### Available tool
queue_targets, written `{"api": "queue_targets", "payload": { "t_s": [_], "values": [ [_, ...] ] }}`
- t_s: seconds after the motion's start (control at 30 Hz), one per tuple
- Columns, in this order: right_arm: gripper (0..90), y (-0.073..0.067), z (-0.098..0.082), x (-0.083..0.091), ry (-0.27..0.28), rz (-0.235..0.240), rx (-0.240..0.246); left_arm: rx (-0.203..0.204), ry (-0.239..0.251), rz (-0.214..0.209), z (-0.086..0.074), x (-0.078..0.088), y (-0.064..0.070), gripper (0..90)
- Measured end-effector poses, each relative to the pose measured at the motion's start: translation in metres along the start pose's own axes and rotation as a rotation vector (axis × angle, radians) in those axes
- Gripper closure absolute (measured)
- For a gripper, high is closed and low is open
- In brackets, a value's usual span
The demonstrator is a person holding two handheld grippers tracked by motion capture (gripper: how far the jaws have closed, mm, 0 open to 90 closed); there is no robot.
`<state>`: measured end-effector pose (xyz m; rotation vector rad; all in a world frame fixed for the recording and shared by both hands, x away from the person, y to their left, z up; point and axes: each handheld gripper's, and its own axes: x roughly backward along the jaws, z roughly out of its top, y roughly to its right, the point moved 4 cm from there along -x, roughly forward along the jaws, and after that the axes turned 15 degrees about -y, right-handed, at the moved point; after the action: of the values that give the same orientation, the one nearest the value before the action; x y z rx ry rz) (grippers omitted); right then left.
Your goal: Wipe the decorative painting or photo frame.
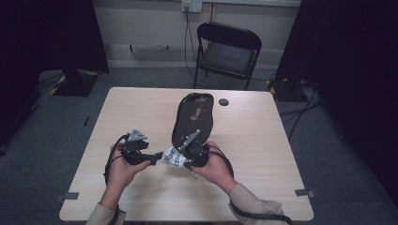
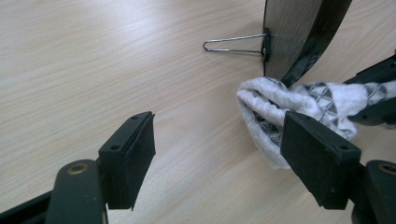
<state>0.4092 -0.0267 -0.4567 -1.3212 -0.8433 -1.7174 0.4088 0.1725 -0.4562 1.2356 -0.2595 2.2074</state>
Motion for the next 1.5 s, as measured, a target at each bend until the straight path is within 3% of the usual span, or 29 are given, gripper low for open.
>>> {"api": "queue_targets", "payload": {
  "t_s": [0.47,0.93,1.3,1.5],
  "values": [
    [75.2,-0.007,0.010,0.031,0.022,-0.033,0.034,0.013,0.008,0.008,-0.001,0.003,-0.003,26.6],
    [75.6,-0.002,0.019,0.057,0.042,-0.062,0.051,0.014,0.017,0.018,-0.001,0.008,-0.007,27.5],
    [75.6,0.000,0.029,0.080,0.064,-0.089,0.055,0.008,0.011,0.008,-0.001,0.006,-0.005,27.3],
    [75.6,0.008,0.035,0.104,0.078,-0.121,0.057,-0.012,0.008,-0.023,0.001,0.000,0.002,27.3]
  ]
}}
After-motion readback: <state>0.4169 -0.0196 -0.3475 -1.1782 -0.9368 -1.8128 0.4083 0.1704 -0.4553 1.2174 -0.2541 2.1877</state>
